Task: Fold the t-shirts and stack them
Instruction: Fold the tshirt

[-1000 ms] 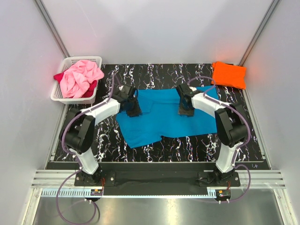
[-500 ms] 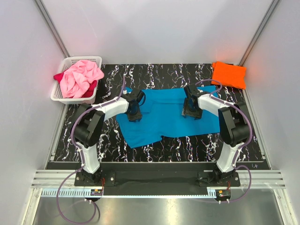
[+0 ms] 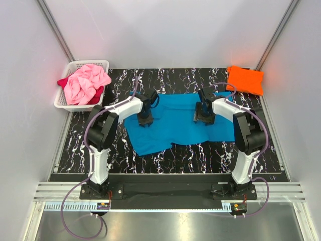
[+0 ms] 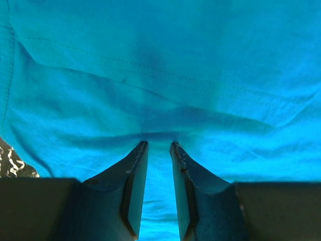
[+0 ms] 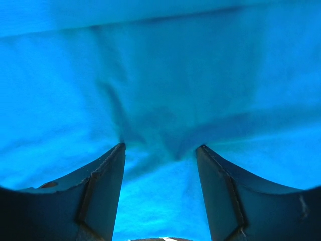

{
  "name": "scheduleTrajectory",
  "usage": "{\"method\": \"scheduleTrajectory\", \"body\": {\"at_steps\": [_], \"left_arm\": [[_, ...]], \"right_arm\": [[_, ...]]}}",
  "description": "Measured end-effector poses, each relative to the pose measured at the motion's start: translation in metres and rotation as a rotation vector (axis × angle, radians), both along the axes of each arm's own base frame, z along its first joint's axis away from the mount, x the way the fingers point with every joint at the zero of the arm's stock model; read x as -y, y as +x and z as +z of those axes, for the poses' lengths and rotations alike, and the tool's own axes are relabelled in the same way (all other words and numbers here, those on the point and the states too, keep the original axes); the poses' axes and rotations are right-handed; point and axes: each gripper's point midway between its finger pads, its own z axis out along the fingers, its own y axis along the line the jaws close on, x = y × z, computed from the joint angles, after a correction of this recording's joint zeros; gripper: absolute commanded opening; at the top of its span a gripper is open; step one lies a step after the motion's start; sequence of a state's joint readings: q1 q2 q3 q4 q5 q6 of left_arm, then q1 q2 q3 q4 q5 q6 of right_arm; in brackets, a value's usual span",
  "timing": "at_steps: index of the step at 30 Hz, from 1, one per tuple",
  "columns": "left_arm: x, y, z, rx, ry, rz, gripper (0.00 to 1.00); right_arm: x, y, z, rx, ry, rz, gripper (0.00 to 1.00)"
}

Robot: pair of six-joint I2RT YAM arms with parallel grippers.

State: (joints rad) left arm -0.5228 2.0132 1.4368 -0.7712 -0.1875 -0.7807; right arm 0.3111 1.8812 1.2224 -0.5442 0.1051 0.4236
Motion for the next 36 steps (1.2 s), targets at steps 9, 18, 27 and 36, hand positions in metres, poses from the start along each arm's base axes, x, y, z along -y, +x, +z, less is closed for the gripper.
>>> {"method": "scheduleTrajectory", "body": {"at_steps": [9, 18, 27, 36], "left_arm": [[-0.016, 0.038, 0.001, -0.005, 0.000, 0.080, 0.32], [-0.054, 0.084, 0.003, 0.016, -0.006, 0.177, 0.32], [-0.091, 0.088, 0.014, 0.023, 0.014, 0.216, 0.33], [-0.105, 0.052, 0.080, 0.134, -0.020, 0.210, 0.33]], "right_arm": [[-0.024, 0.028, 0.002, 0.013, 0.083, 0.061, 0.66], [-0.048, 0.072, 0.006, 0.053, 0.140, 0.093, 0.64], [-0.034, 0.045, 0.008, 0.022, 0.103, 0.085, 0.64], [-0.014, -0.005, 0.061, 0.074, 0.098, 0.076, 0.64]]}}
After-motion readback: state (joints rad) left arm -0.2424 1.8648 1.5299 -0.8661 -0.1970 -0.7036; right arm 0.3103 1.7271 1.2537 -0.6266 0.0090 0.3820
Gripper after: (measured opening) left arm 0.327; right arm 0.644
